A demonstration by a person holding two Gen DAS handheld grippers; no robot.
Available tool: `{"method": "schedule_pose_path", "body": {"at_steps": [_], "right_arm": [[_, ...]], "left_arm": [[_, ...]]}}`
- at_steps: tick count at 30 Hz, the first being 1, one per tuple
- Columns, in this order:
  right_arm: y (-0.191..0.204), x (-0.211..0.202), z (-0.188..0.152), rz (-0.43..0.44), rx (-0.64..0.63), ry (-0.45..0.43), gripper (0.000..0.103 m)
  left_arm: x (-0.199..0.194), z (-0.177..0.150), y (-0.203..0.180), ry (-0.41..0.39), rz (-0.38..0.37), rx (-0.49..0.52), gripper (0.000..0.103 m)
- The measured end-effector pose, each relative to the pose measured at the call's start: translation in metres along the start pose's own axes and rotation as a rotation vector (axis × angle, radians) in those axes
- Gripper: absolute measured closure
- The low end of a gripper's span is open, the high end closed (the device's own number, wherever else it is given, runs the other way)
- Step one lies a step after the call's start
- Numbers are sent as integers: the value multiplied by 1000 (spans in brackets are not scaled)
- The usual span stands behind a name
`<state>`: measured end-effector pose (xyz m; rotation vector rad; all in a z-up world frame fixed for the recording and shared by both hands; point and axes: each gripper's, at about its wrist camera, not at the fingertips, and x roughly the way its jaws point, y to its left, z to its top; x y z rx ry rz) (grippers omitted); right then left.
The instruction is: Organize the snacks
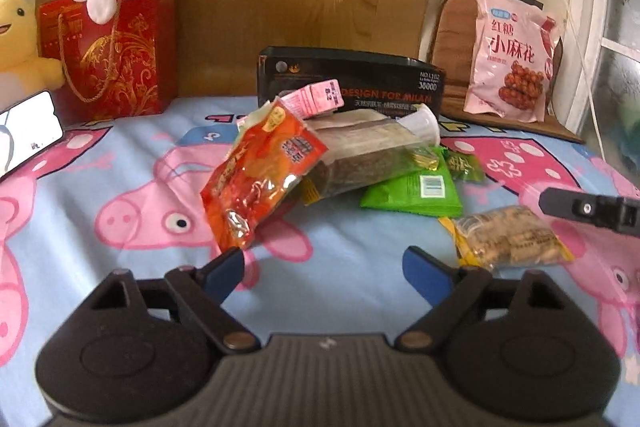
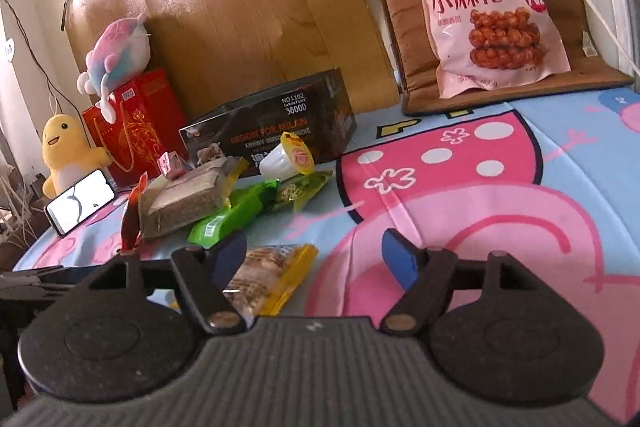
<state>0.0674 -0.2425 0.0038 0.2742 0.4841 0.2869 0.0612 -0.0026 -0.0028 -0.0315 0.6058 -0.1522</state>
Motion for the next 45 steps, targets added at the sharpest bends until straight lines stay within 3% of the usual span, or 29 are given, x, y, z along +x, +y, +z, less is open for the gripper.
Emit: {"method": "schedule_pose_path", "body": {"at_steps": [5, 22, 30, 45], "right_arm": [[9, -2, -4, -9, -65, -14, 26], [10, 2, -6, -72, -82, 5, 26], [9, 3, -6, -68, -84, 9, 26], [10, 2, -7, -54, -85, 4, 26]], "left_arm": [[-7, -1, -3, -30, 9, 29, 8], [-13, -2, -3, -47, 16, 74, 6], [-14, -2, 2, -47, -10, 58, 4], [-16, -3, -1, -64, 13, 76, 3]]}}
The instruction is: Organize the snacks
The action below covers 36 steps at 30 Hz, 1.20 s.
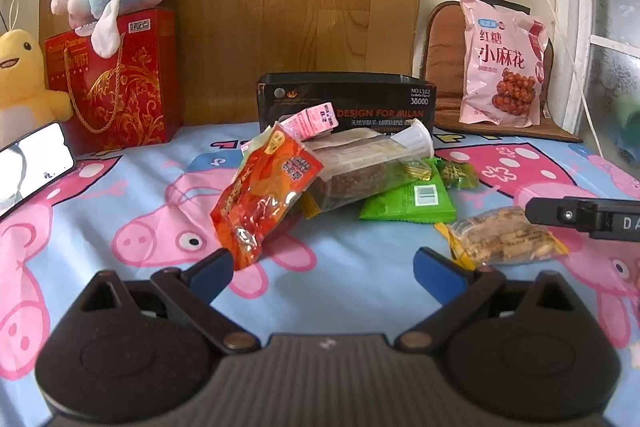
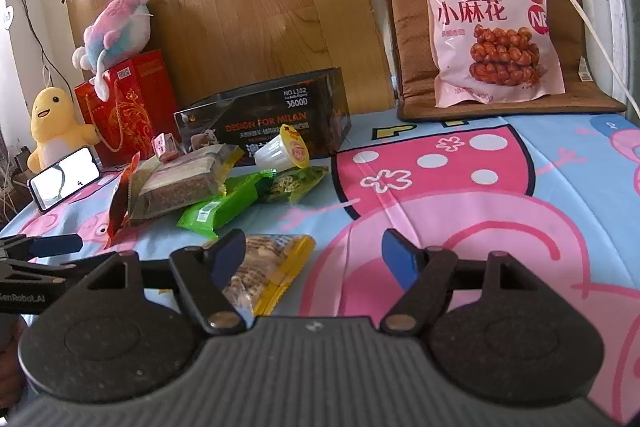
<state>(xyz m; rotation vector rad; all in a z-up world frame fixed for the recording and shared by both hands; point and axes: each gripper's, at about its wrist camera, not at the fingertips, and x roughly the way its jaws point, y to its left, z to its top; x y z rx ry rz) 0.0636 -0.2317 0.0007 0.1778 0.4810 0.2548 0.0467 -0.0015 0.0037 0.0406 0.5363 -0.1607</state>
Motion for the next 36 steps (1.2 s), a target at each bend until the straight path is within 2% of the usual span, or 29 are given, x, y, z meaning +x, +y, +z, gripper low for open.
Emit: {"method": "schedule_pose_path", "body": {"at_steps": [3, 9, 18, 19, 20, 21, 23, 24, 28, 31, 33, 34, 36], "right_arm": [[0, 0, 0, 1, -2, 0, 26], [-5, -5, -1, 1, 19, -27, 26], [-6, -8, -1, 9, 30, -48, 26], [-7, -8, -1, 14, 34, -52, 26], [-7, -9, -1, 19, 38, -53, 26], [-8, -8, -1, 26, 40, -51, 26], [-7, -7, -1, 49, 36, -44, 26], [-7, -7, 0, 62, 31, -41, 26], [-6, -7, 0, 103, 12, -10, 26], [-13, -10, 0, 194, 38, 35, 27], [-11, -7, 0, 205, 8, 81, 32], [-9, -6, 0, 207, -24, 95, 33], [-3, -1, 1, 217, -92, 133, 39]], "left_arm": [[-1, 0, -2, -8, 19, 8, 4], [-13, -4, -4, -93, 95, 5, 8], [-17, -6, -4, -114, 198, -19, 16], [-15, -6, -3, -98, 218, -23, 19], [-13, -7, -4, -73, 231, -19, 28], [-11, -5, -3, -45, 229, -11, 33], [-7, 1, 1, 19, 186, -24, 45], [-8, 4, 4, 39, 148, -45, 46], [0, 27, 0, 122, -113, -92, 46], [23, 42, -11, 201, -269, -134, 48], [46, 46, -15, 284, -324, -177, 49], [55, 46, -15, 303, -356, -212, 50], [60, 46, -17, 314, -399, -231, 57]]}}
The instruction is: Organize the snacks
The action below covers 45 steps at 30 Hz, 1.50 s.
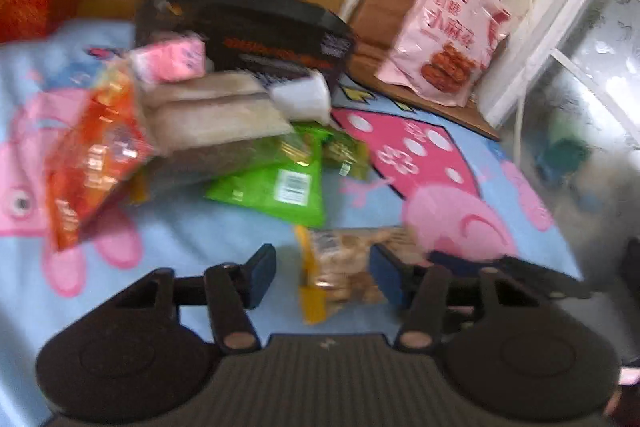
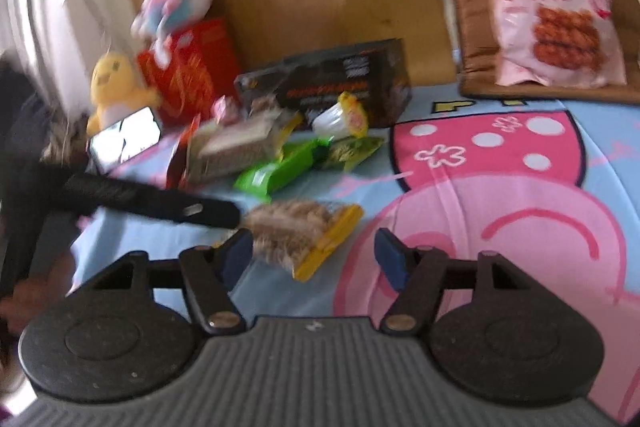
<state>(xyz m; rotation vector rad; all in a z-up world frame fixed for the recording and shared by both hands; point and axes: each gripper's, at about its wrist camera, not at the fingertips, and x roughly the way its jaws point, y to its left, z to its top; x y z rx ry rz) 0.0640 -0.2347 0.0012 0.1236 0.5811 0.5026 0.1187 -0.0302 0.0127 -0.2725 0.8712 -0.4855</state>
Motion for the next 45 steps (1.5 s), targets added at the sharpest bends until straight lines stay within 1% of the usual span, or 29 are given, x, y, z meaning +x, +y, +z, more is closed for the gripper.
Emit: {"method": "schedule_pose_path", "body": {"at_steps": [2, 4, 6, 10, 14, 16, 18, 19, 20, 21, 22, 23, 24, 25, 26, 28, 30, 31, 32, 34, 35, 36, 37, 39, 40, 41, 42, 43, 45], "right_arm": [[4, 10, 2, 4, -43, 50, 47], [11, 15, 5, 20, -73, 77, 56], [15, 14, 10, 25, -81, 95, 60], [15, 2, 32, 78, -71, 24, 60], [18, 12, 79, 86, -75, -99, 60], [17, 29, 103, 80, -75, -148, 60], [11, 55, 125, 74, -58, -174, 57], [7, 69, 134, 63, -62, -181, 57], [3, 82, 140, 40, -68, -184, 53], [-4, 92, 144, -13, -51, -178, 52], [-11, 97, 146, -57, -17, -164, 52], [-21, 96, 145, -59, 25, -158, 51], [-32, 92, 140, -31, 59, -163, 48], [-39, 89, 135, -24, 76, -163, 46], [-44, 87, 129, -43, 78, -156, 44], [-50, 94, 120, -73, 71, -123, 44], [-52, 107, 118, -77, 86, -81, 45], [-53, 116, 118, -110, 90, -63, 45], [-54, 123, 118, -140, 90, -58, 45], [-55, 129, 115, -209, 104, -87, 45], [-57, 130, 113, -253, 98, -94, 45], [-59, 127, 112, -263, 105, -91, 44], [-62, 120, 111, -234, 129, -90, 44], [-63, 103, 109, -137, 168, -101, 44], [-59, 96, 108, -99, 165, -108, 44], [-53, 92, 107, -59, 153, -107, 44], [-47, 92, 106, -24, 142, -95, 44], [-42, 100, 108, -5, 140, -76, 44], [-35, 118, 107, -13, 149, -29, 44]], "left_arm": [[3, 0, -4, 21, -57, -10, 64], [-1, -3, -11, 23, -49, 12, 64], [-15, 4, -17, 3, -47, 31, 64], [-41, 41, -20, -86, -66, 45, 64], [-46, 99, -17, -203, -6, 83, 62], [-35, 130, -8, -253, 42, 89, 60], [-17, 152, 0, -277, 107, 87, 58], [-12, 161, 8, -276, 140, 79, 58], [-12, 167, 19, -283, 165, 53, 58], [-17, 170, 31, -303, 171, 18, 58], [-24, 171, 49, -334, 178, -27, 55], [-28, 170, 63, -355, 197, -56, 55], [-28, 170, 76, -362, 230, -80, 55], [-24, 173, 90, -347, 261, -103, 57], [-18, 173, 102, -316, 270, -131, 57], [-1, 173, 116, -256, 229, -171, 57], [19, 170, 116, -200, 200, -168, 57], [24, 167, 113, -191, 201, -151, 56], [26, 164, 108, -209, 212, -126, 56], [26, 163, 101, -216, 231, -94, 56], [22, 162, 100, -221, 226, -95, 54], [16, 159, 99, -230, 210, -99, 53], [9, 156, 98, -241, 197, -98, 51], [-8, 147, 99, -274, 201, -86, 39], [-14, 142, 100, -295, 219, -80, 30], [-18, 134, 100, -308, 247, -79, 26], [-16, 128, 102, -299, 267, -81, 25], [-12, 123, 104, -269, 277, -87, 25], [2, 110, 111, -182, 253, -138, 27]]}}
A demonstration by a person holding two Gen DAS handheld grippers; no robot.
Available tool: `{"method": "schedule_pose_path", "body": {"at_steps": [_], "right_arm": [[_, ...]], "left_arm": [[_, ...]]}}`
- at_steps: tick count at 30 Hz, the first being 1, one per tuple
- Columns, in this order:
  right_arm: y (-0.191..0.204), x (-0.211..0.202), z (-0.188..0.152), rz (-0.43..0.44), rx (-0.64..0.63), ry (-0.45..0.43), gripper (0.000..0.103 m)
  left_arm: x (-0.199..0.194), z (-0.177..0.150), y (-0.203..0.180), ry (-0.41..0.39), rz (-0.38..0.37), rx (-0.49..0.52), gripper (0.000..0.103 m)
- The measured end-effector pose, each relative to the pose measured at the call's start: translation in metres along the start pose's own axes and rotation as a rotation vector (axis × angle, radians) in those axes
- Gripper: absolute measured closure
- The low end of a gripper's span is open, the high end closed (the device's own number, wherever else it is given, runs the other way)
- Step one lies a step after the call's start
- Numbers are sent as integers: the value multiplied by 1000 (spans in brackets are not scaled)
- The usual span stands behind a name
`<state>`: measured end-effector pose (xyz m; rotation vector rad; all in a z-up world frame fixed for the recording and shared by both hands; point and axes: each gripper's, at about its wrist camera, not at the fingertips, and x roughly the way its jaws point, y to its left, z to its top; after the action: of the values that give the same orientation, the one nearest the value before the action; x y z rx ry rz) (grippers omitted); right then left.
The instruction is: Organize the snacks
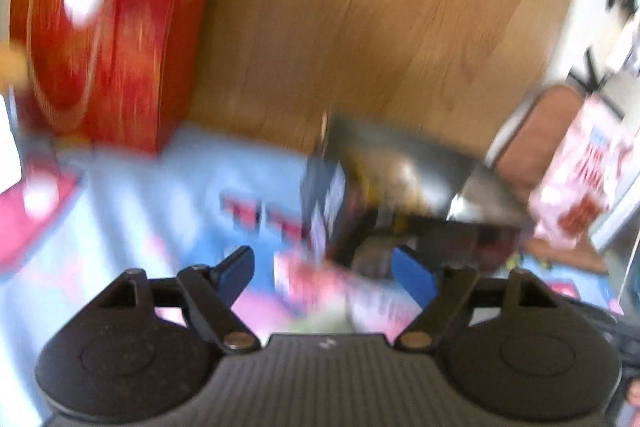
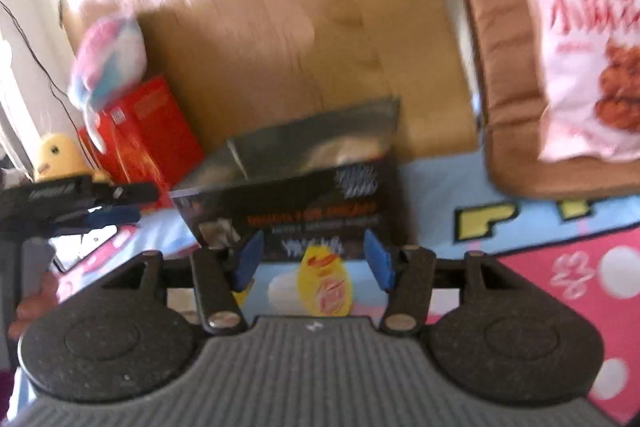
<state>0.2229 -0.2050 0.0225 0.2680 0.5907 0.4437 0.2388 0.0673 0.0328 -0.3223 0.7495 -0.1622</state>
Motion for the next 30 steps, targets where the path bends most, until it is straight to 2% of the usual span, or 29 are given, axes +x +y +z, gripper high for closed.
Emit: {"method": "schedule_pose_path", "body": {"at_steps": [2, 3, 4, 5, 7, 8, 10, 13, 15, 18, 21, 23, 25, 26, 27, 28, 30], "right_arm": [[1, 20, -6, -3, 28, 72, 43], [3, 28, -14, 14, 48, 136, 43], [10, 23, -20, 10, 21, 115, 43], [20, 19, -24, 11, -20, 138, 44], [40, -1, -34, 21, -94, 139, 52], [46, -12, -41, 32, -124, 139, 59], [53, -32, -53, 45, -137, 144, 61], [53, -64, -73, -1, -165, 92, 60], [47, -85, -77, -24, -119, 40, 57], [45, -114, -82, -25, -57, -25, 53], [55, -128, -89, 8, -35, -44, 52], [69, -131, -98, 69, -79, -19, 45], [87, -132, -108, 124, -145, 25, 32], [96, -133, -114, 137, -180, 44, 22], [106, -130, -122, 138, -224, 59, 11], [117, -126, -129, 127, -278, 66, 8], [136, -111, -140, 66, -372, 79, 8]], "left_arm": [[2, -14, 3, 28, -95, -90, 28], [1, -20, -2, 50, -125, -88, 28], [-5, -27, -13, 33, -101, -39, 29], [-11, -36, -26, 27, -73, 28, 29], [-21, -57, -45, 20, -51, 124, 29], [-27, -68, -52, 23, -68, 156, 29], [-38, -80, -59, 28, -104, 182, 29], [-61, -83, -54, 17, -146, 139, 29], [-81, -82, -44, -35, -151, 102, 27], [-117, -84, -23, -118, -143, 37, 26], [-134, -90, 2, -134, -144, -28, 26], [-140, -99, 17, -115, -139, -54, 28], [-144, -111, 26, -86, -159, -74, 29], [-147, -115, 29, -76, -174, -79, 29], [-147, -120, 29, -68, -187, -79, 29], [-147, -124, 28, -60, -196, -74, 29], [-145, -129, 25, -41, -204, -64, 29]]}}
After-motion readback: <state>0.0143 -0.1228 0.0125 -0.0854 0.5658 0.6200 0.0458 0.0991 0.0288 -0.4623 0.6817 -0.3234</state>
